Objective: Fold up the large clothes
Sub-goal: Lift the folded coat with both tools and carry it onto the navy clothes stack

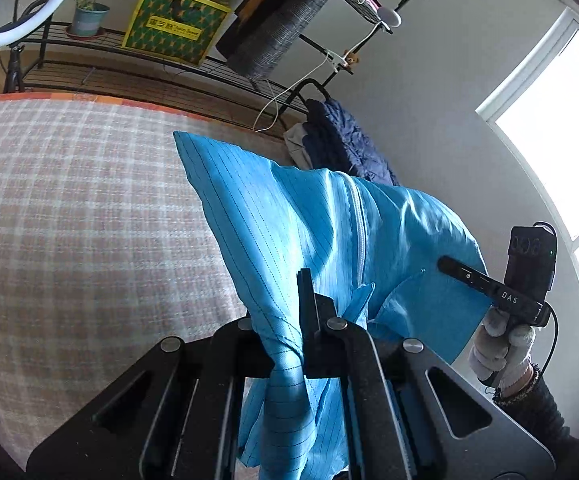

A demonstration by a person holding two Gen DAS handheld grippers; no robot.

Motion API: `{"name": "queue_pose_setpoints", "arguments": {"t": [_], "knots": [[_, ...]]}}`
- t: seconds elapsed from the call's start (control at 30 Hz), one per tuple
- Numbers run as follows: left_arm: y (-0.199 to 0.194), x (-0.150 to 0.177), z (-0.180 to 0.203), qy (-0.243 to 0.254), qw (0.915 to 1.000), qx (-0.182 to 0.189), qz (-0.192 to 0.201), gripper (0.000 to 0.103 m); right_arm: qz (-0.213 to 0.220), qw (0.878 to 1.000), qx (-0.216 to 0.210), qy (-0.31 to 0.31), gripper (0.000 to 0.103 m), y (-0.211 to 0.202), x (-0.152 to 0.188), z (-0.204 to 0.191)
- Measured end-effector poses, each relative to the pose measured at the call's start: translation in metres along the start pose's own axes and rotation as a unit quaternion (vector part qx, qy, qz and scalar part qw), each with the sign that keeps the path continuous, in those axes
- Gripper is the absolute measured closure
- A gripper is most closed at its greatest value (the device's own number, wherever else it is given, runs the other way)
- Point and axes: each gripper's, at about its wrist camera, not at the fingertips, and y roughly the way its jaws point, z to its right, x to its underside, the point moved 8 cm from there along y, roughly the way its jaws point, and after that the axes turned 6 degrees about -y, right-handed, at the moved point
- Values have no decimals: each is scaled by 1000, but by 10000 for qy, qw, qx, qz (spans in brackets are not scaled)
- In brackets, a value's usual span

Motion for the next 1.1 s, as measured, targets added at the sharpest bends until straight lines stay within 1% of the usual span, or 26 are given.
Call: {"name": "queue_pose_setpoints", "arguments": {"t": [0.17, 0.3, 0.43, 0.57, 0.67, 0.9, 1.0, 1.1], "knots": [[28, -17, 42, 233, 9996, 153, 5, 101, 272, 9994, 223, -73, 99, -33, -18, 31], [52, -38, 79, 467, 9985, 291, 71, 101, 462, 9979, 444, -54, 99, -51, -35, 59], [80, -64, 114, 577, 9971, 480, 137, 101, 727, 9951, 674, -11, 99, -71, -59, 92], [112, -90, 145, 750, 9952, 582, 218, 101, 1020, 9908, 885, 80, 99, -87, -90, 125], [137, -114, 166, 825, 9940, 674, 269, 101, 1113, 9875, 1113, 79, 99, -91, -110, 148], [186, -157, 194, 926, 9921, 723, 432, 101, 1366, 9796, 1467, 152, 99, -89, -150, 200], [205, -170, 196, 889, 9923, 725, 475, 101, 1431, 9769, 1580, 166, 99, -83, -162, 219], [227, -176, 190, 816, 9932, 692, 449, 101, 1357, 9761, 1694, 146, 99, -70, -168, 235]]}}
